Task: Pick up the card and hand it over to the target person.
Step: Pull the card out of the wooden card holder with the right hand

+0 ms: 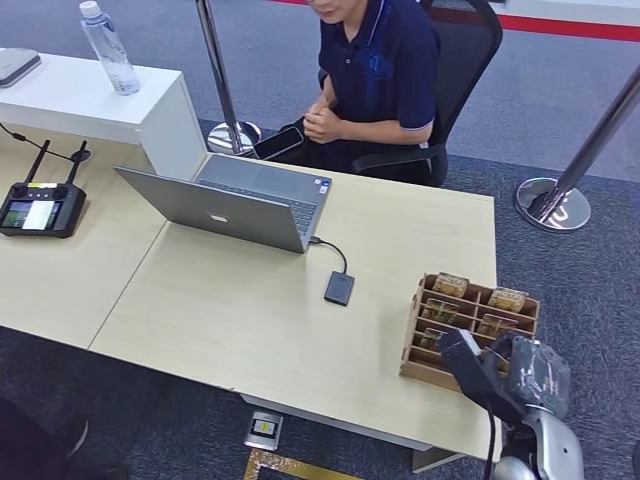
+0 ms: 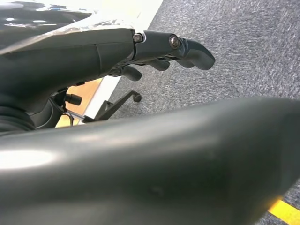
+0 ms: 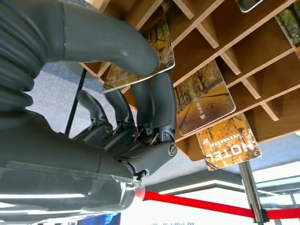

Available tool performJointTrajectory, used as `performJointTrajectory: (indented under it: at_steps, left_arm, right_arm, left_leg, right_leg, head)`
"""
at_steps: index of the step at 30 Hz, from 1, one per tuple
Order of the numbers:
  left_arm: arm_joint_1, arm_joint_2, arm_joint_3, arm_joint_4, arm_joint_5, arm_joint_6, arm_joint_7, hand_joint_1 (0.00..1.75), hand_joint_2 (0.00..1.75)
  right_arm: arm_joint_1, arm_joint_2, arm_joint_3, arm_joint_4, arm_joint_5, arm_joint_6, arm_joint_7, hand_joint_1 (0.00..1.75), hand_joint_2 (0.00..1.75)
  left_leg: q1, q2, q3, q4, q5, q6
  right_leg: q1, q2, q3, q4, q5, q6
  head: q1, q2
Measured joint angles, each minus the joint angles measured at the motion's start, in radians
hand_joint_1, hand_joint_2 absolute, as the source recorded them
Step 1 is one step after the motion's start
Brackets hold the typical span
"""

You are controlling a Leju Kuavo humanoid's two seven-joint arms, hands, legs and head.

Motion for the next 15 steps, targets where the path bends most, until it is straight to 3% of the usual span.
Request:
performJointTrajectory:
  at_steps: [15]
  left_arm:
    - [-0.003, 0.006, -0.003, 0.007, -0.005, -0.008, -0.021, 0.0, 0.0]
  right_arm:
    - [-0.092, -0.059, 0.051, -0.031, -0.038, 0.024, -0.082, 1.75, 1.75]
  left_leg:
    - [0.0, 0.002, -0.002, 0.001, 0.001, 0.0]
  right_leg:
    - [0.0, 0.002, -0.003, 0.001, 0.001, 0.0]
  head:
    - [0.0, 0.0]
